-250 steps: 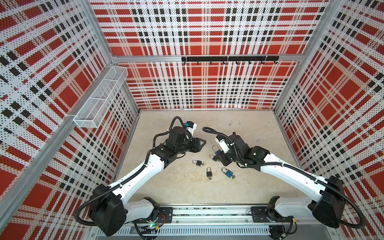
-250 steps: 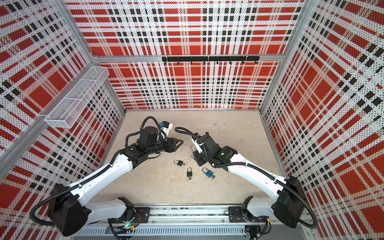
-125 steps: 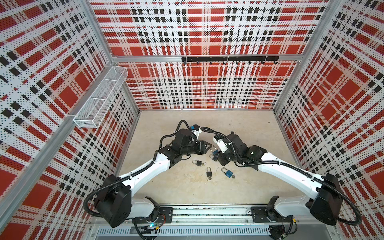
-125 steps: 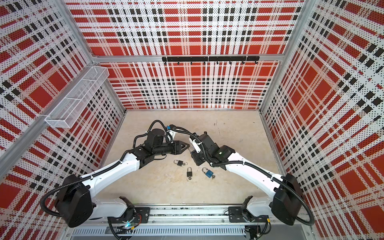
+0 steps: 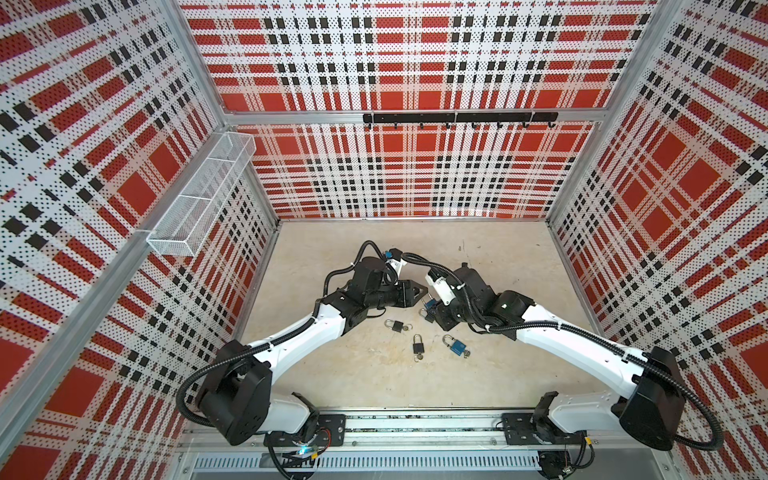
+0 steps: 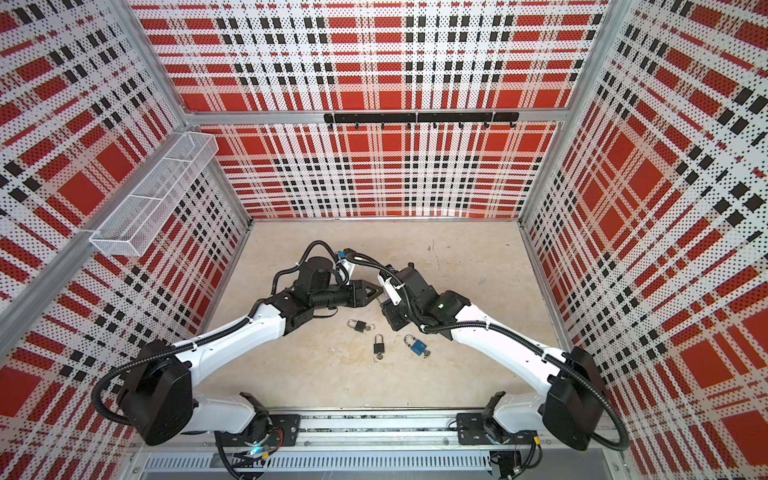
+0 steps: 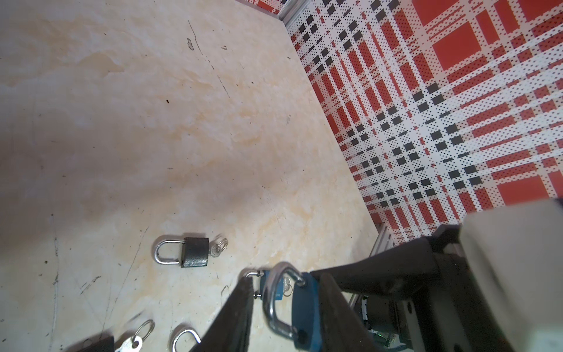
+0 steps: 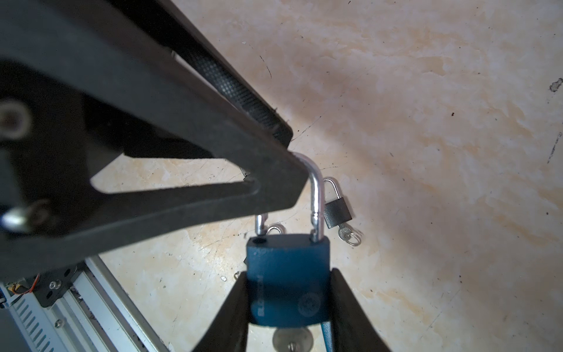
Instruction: Lock with the key
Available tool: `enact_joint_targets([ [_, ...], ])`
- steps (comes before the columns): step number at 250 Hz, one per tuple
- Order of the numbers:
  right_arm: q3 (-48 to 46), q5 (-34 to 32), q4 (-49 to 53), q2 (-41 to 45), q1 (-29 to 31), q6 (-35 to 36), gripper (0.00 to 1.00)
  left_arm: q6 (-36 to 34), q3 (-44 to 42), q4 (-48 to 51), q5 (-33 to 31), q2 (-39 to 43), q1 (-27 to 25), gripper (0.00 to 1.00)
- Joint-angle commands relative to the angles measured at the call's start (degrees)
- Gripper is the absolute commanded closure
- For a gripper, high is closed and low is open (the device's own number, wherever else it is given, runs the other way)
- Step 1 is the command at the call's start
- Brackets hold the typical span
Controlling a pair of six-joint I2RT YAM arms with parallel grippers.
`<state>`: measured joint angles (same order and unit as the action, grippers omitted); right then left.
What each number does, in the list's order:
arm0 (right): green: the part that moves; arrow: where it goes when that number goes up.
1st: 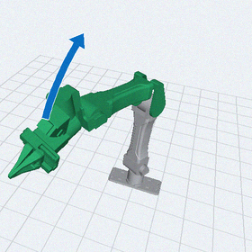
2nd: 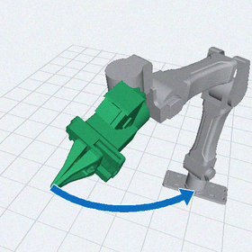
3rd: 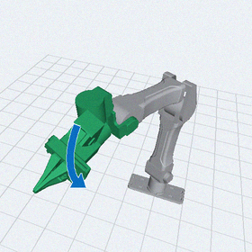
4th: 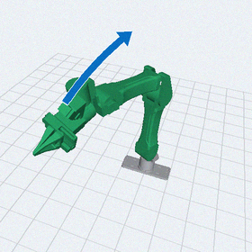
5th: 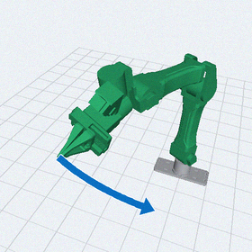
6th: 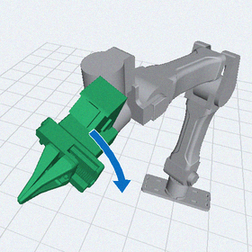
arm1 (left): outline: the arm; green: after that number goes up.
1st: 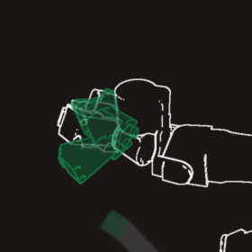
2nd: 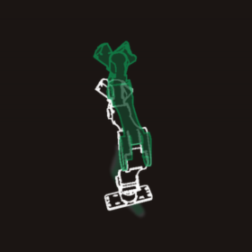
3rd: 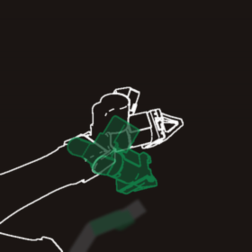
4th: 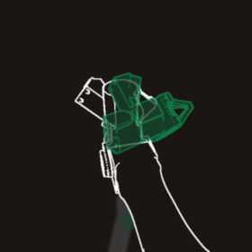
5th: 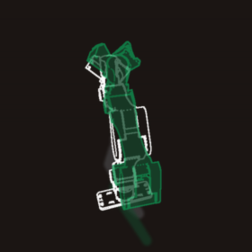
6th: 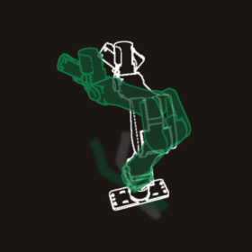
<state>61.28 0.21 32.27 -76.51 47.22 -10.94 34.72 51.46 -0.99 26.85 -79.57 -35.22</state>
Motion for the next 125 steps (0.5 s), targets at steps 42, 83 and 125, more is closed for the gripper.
enact_joint_targets([
  [42,2.6,0.3,-3.9,0.8,0.3,-0.1,0.82,1.4,-0.7,-2.8,1.6,-1.0,-0.7,0.64],
  [83,2.6,0.1,-4.1,1.4,0.3,-0.2,0.83,1.5,-0.9,-2.9,1.6,-1.2,-0.7,0.64],
  [125,2.6,0.1,-4.1,1.7,0.3,-0.4,0.83,2.0,-1.1,-3.5,1.9,-1.5,-0.8,0.64],
])
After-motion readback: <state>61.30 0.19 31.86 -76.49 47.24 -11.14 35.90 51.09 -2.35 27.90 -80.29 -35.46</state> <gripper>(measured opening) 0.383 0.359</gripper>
